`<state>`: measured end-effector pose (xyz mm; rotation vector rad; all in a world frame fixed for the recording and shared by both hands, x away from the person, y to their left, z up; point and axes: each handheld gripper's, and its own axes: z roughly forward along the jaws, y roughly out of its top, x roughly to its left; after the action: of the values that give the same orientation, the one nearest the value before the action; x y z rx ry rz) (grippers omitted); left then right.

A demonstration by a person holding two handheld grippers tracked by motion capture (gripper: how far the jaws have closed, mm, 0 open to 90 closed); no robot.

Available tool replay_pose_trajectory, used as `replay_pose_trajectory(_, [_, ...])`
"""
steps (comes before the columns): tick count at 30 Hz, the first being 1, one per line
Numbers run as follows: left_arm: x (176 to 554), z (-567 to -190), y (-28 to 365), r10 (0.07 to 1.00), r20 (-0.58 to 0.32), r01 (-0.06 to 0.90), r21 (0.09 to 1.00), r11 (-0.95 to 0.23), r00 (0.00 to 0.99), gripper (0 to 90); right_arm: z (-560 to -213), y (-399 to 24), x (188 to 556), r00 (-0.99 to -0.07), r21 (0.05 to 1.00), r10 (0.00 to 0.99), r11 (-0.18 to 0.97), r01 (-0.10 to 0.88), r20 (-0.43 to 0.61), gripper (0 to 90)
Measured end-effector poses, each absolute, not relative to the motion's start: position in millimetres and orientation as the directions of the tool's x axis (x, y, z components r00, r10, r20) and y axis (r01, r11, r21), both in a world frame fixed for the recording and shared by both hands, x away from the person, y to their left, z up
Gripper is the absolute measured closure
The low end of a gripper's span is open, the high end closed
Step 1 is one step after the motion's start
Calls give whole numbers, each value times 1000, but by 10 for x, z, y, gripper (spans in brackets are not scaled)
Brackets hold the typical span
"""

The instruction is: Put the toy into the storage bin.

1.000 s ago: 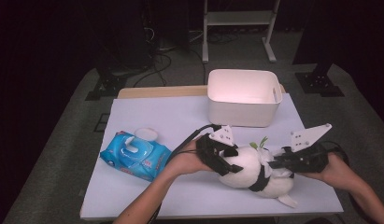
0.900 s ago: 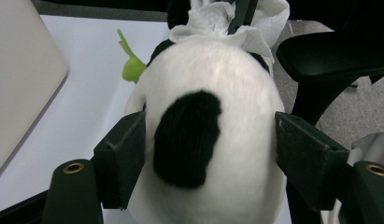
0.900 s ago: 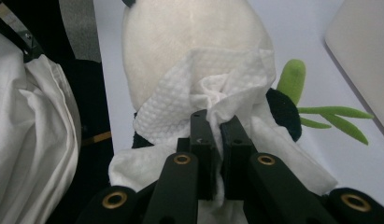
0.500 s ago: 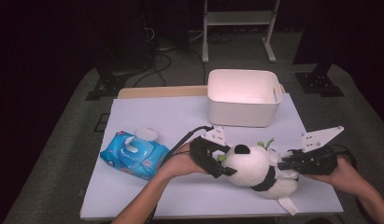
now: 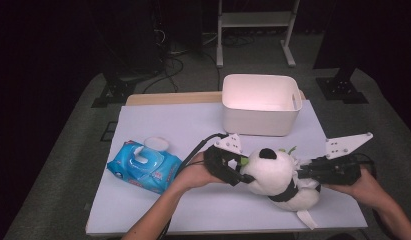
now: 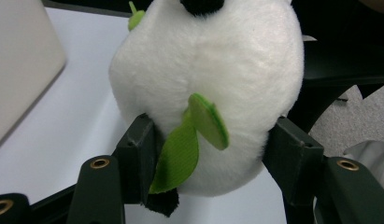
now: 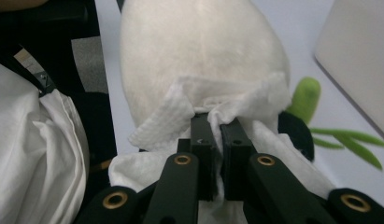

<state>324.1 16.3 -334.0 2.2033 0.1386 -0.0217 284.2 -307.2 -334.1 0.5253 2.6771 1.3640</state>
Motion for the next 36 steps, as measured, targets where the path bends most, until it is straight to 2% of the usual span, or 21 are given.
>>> replay_pose_trajectory(9, [3242, -3108, 483, 138, -54, 122, 824, -554, 989, 392, -3365, -2803, 2984, -948, 829, 302, 501, 248, 100, 853])
replay_pose_trajectory(16, [3235, -3079, 548, 144, -43, 122, 792, -598, 989, 384, -3328, -2667, 3025, -956, 810, 278, 537, 234, 92, 852])
replay_pose_trajectory(21, [3219, -3052, 459, 136, -31, 108, 789, -605, 990, 371, -3202, -2722, 2986, -955, 788, 291, 576, 217, 51, 852])
replay_pose_trajectory(25, [3209, -3032, 364, 114, -17, 84, 786, -612, 993, 362, -3043, -2783, 2951, -955, 807, 294, 554, 205, 41, 852])
replay_pose_trajectory(36, [3173, -3003, 42, 88, 7, 50, 777, -628, 996, 347, -2721, -2595, 2928, -965, 797, 254, 595, 109, -58, 851])
